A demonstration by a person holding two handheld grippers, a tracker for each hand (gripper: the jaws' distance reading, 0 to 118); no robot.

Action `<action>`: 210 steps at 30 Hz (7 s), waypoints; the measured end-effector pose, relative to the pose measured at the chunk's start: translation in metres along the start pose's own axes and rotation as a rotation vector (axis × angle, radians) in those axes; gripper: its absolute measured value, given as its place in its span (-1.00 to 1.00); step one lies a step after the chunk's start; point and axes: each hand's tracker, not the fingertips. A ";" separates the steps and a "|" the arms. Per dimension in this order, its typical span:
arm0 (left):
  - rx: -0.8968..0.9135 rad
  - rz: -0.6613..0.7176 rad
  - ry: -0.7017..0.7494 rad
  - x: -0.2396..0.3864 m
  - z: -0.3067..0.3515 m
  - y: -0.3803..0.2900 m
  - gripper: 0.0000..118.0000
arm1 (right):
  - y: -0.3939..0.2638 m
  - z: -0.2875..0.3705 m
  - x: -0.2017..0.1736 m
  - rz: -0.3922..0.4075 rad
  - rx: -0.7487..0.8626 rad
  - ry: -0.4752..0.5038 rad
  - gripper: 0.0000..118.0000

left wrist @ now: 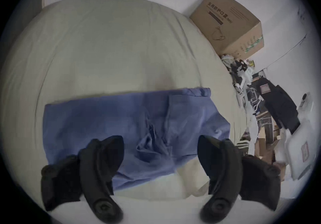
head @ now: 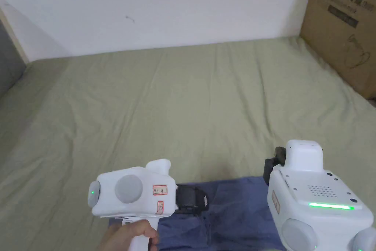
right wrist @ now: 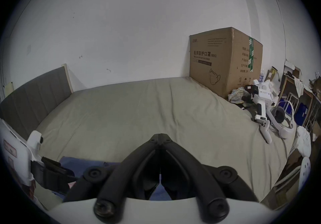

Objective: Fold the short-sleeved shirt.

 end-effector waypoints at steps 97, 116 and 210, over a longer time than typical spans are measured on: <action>0.114 0.331 -0.173 -0.270 0.108 -0.056 -0.83 | 0.007 -0.004 -0.091 0.144 0.020 0.074 -0.99; 0.050 -0.046 0.178 -0.014 0.092 0.031 -0.83 | 0.014 0.015 -0.010 0.027 0.036 0.045 -0.99; 0.031 0.467 -0.479 -0.141 -0.034 -0.045 0.68 | -0.057 -0.078 -0.061 0.077 -0.759 0.360 -0.99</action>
